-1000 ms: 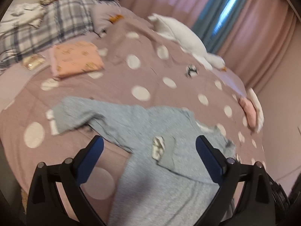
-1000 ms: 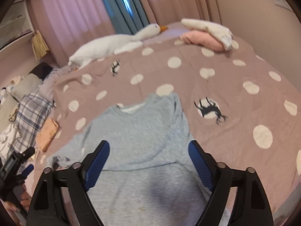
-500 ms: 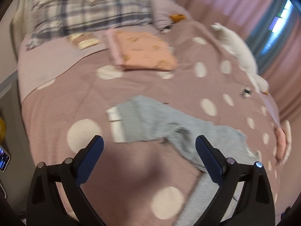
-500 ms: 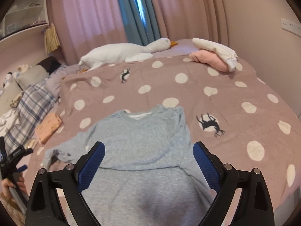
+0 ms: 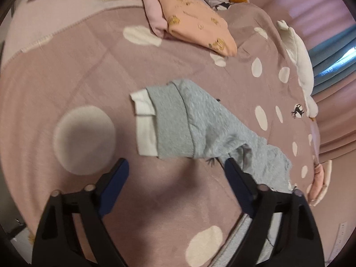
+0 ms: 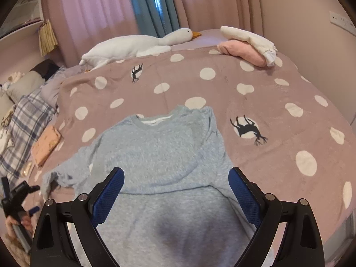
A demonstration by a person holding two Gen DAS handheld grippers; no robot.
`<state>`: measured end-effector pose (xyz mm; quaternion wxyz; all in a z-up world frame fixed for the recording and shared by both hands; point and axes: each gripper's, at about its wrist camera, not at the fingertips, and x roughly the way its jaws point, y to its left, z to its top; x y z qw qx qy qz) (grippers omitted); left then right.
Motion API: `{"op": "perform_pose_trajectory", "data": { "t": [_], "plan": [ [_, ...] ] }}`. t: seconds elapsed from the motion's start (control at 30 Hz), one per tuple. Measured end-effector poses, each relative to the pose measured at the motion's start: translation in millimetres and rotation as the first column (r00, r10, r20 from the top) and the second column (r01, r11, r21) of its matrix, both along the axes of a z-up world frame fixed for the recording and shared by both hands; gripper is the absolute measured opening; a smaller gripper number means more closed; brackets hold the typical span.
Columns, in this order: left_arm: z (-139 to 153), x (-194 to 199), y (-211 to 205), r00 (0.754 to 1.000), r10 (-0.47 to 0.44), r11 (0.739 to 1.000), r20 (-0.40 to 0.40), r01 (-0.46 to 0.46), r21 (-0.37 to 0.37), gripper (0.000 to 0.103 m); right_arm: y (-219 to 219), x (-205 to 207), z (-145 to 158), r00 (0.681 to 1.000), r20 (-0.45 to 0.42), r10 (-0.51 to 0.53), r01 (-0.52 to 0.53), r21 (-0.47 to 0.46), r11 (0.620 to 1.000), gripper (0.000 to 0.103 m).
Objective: Fold small clothes
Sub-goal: 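Reach the left gripper to the other sleeve cuff and grasp it, then lift the grasped sleeve upward with the left gripper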
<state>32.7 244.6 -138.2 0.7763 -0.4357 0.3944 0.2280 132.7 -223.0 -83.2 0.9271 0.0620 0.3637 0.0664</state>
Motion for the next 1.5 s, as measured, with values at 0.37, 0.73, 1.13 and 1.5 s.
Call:
{"op": "perform_pose_trajectory", "data": {
  "t": [0.37,0.73,1.13,1.5],
  "plan": [
    [-16.8,-1.3,-0.4,0.978,0.186,0.974,0.091,-0.172,-0.149,0.067,14.6,-0.1,2.9,0.999,0.002,0.044,-0.044,-0.025,0.999,0.094],
    [-25.6,5.7,30.9,0.902,0.401,0.903,0.161,-0.359,-0.234,0.059,10.9,-3.0,1.7,1.000,-0.001,0.021,-0.021,-0.039,0.999,0.094],
    [-7.9,-4.6,43.7,0.875,0.444,0.890,0.196,-0.405,-0.210,0.006,-1.0,-10.7,2.0,1.000,0.000,-0.027,0.027,-0.053,0.998,0.094],
    [3.1,-4.7,40.2,0.896,0.431,0.896,0.104,-0.412,-0.167,0.006,-10.7,-17.9,4.0,0.999,0.019,-0.050,0.051,-0.059,0.997,0.094]
  ]
}}
